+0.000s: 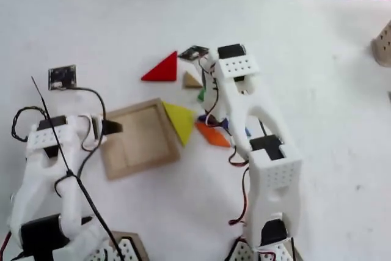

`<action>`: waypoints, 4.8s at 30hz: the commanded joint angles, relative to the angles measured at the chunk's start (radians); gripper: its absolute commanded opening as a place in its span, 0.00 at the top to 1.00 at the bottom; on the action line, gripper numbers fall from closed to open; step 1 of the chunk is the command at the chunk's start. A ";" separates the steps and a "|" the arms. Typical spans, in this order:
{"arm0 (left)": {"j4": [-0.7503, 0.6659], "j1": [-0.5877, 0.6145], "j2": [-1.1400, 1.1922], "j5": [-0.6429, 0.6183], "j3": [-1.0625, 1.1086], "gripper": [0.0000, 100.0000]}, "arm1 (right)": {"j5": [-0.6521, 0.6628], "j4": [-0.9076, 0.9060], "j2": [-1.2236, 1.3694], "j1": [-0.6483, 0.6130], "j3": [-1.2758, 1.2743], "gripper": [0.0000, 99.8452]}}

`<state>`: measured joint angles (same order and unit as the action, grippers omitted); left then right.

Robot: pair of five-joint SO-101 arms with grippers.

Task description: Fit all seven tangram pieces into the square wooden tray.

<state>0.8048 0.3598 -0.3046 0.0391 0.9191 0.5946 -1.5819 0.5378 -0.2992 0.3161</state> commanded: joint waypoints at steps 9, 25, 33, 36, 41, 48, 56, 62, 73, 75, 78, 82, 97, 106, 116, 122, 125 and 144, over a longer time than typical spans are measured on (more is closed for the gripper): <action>-0.028 0.004 -0.031 -0.006 -0.044 0.63 | 0.259 0.012 0.008 -0.019 0.037 0.78; -0.028 0.004 -0.031 -0.006 -0.044 0.63 | 0.319 0.108 0.114 -0.053 0.046 0.78; -0.028 0.004 -0.031 -0.006 -0.044 0.63 | 0.310 0.165 0.124 -0.079 0.041 0.78; -0.028 0.004 -0.031 -0.006 -0.044 0.63 | 0.310 0.163 0.125 -0.085 0.040 0.78; -0.028 0.004 -0.031 -0.006 -0.044 0.63 | 0.308 0.165 0.140 -0.077 0.044 0.91; -0.028 0.004 -0.031 0.032 -0.044 0.63 | 0.269 0.139 0.111 -0.031 0.044 0.99; -0.028 0.004 -0.031 0.032 -0.044 0.63 | 0.133 0.056 -0.033 0.044 0.011 0.98; -0.028 0.004 -0.031 0.032 -0.044 0.63 | 0.089 0.093 -0.188 0.041 -0.184 0.98; -0.028 0.004 -0.031 0.034 -0.044 0.63 | 0.057 0.346 -0.415 0.019 -0.434 0.77; -0.028 0.004 -0.031 0.034 -0.044 0.63 | 0.077 0.372 -0.375 -0.002 -0.430 0.70; -0.028 0.004 -0.031 0.034 -0.044 0.63 | 0.224 0.375 -0.308 -0.054 -0.430 0.67; -0.028 0.004 -0.031 0.034 -0.044 0.63 | 0.296 0.374 -0.254 -0.096 -0.430 0.67; -0.029 0.004 -0.031 0.043 -0.026 0.63 | 0.293 0.490 -0.240 -0.124 -0.471 0.67; -0.048 0.004 -0.038 0.127 0.002 0.63 | 0.261 0.433 -0.087 -0.143 -0.299 0.67; -0.048 0.005 -0.033 0.127 -0.002 0.63 | 0.253 0.246 0.111 -0.151 -0.012 0.67; -0.071 0.005 -0.033 0.127 0.003 0.63 | 0.255 0.193 0.120 -0.124 0.006 0.75; -0.074 0.005 -0.031 0.127 0.003 0.63 | 0.253 0.186 0.120 -0.119 0.006 0.72; -0.075 0.005 -0.031 0.127 0.003 0.63 | 0.224 0.294 -0.051 -0.062 -0.209 0.68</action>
<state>0.7511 0.3598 -0.3046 0.1573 0.9298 0.8247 -1.3257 0.5685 -0.3667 0.1396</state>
